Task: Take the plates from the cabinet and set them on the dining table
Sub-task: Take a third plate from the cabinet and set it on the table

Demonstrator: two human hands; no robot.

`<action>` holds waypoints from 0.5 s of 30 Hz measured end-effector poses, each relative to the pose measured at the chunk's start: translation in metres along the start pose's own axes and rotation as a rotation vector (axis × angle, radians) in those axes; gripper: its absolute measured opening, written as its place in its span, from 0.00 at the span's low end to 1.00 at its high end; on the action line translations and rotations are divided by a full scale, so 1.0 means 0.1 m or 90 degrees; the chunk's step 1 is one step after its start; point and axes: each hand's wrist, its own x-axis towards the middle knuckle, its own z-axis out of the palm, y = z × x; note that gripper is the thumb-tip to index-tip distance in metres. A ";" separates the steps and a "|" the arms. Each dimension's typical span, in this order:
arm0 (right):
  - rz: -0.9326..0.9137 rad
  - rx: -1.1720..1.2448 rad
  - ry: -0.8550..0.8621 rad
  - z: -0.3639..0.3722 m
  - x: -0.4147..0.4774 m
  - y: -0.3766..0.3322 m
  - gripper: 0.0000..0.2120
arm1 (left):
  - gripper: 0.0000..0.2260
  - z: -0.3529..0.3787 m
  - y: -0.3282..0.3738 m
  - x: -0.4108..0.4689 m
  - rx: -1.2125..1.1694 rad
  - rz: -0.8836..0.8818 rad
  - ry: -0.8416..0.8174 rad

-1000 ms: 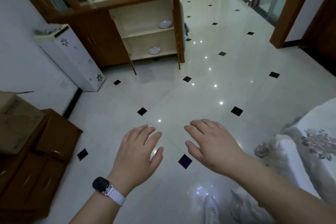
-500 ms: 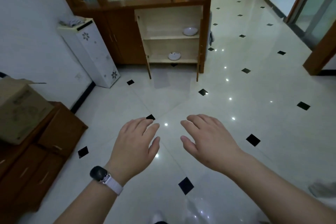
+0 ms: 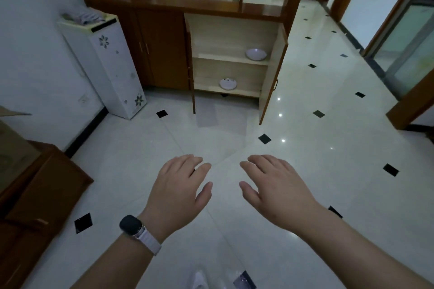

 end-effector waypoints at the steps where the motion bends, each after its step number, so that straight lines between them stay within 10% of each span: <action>1: 0.008 -0.004 0.003 -0.01 0.16 -0.05 0.21 | 0.15 -0.01 -0.16 0.08 -0.002 0.008 0.002; 15: 0.055 -0.016 0.004 0.05 1.59 -0.01 0.24 | 0.17 0.15 -1.36 1.02 0.009 -0.009 -0.014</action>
